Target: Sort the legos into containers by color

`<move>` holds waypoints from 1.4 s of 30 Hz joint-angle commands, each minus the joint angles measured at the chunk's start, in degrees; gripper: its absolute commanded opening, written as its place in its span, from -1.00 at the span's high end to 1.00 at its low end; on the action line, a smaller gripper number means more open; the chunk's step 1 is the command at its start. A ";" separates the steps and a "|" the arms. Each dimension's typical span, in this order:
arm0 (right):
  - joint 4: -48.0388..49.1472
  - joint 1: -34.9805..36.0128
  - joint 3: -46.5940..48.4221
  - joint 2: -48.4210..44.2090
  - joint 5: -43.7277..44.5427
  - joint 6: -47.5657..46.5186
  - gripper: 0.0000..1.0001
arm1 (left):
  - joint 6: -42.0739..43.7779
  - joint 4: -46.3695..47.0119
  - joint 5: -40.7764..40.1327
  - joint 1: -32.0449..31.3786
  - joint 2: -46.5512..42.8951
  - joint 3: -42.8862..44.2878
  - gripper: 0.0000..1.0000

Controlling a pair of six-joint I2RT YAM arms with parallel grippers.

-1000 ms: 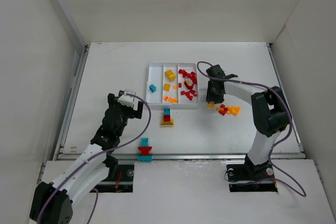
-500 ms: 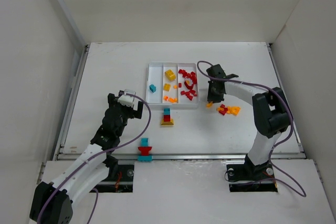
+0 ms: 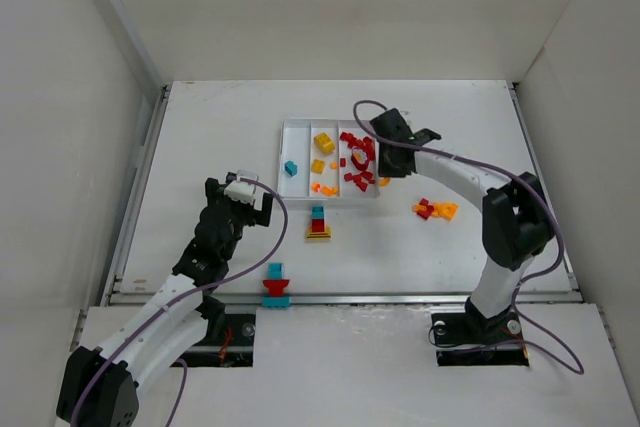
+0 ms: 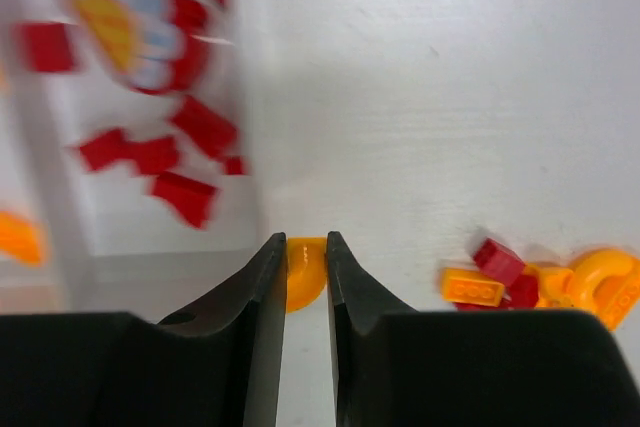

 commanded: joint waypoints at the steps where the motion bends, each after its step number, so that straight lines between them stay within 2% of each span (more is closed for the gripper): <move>1: -0.11 6.56 8.66 -3.17 8.13 -0.83 0.97 | 0.18 1.86 0.46 0.23 -0.79 0.20 -1.00; 6: 2.70 12.98 18.83 5.43 5.07 -4.52 0.97 | 0.18 1.86 -0.06 0.23 -0.79 0.20 -1.00; 12: 2.18 15.36 26.86 16.60 2.26 -6.28 0.97 | 0.18 1.86 -0.07 0.23 -0.79 0.20 -1.00; 13: 2.17 15.36 28.26 17.40 1.55 -6.98 0.89 | 0.18 1.86 -0.07 0.23 -0.79 0.20 -1.00; 15: 2.17 15.36 28.88 18.54 -0.38 -8.30 0.58 | 0.18 1.86 -0.07 0.23 -0.79 0.20 -1.00; 17: 2.70 15.36 28.89 18.55 -3.11 -9.44 0.34 | 0.18 1.86 -0.07 0.23 -0.79 0.20 -1.00; 18: 2.70 15.36 28.89 18.55 -3.11 -9.97 0.15 | 0.18 1.86 -0.07 0.23 -0.79 0.20 -1.00; 22: 4.54 15.89 27.39 16.00 -4.78 -10.50 -0.17 | 0.18 1.86 -0.07 0.23 -0.79 0.20 -1.00; 27: 4.54 16.50 25.03 11.79 -3.91 -9.19 -0.23 | 0.18 1.86 -0.07 0.23 -0.79 0.20 -1.00; 29: 4.54 17.20 23.27 7.14 -2.68 -6.56 -0.25 | 0.18 2.39 -0.07 0.23 -0.79 0.20 -1.00; 32: 3.75 18.52 18.35 0.46 0.05 1.41 -0.51 | 0.18 3.01 -1.29 0.23 -0.79 -0.33 -1.00; 35: 3.75 20.19 11.59 -3.50 -2.75 8.19 -0.54 | -0.35 3.01 -1.83 0.23 -0.79 -0.33 -1.00; 42: 1.29 23.98 9.98 1.66 -2.23 13.58 -0.49 | -0.35 3.53 -1.83 0.23 -2.72 -0.33 -1.00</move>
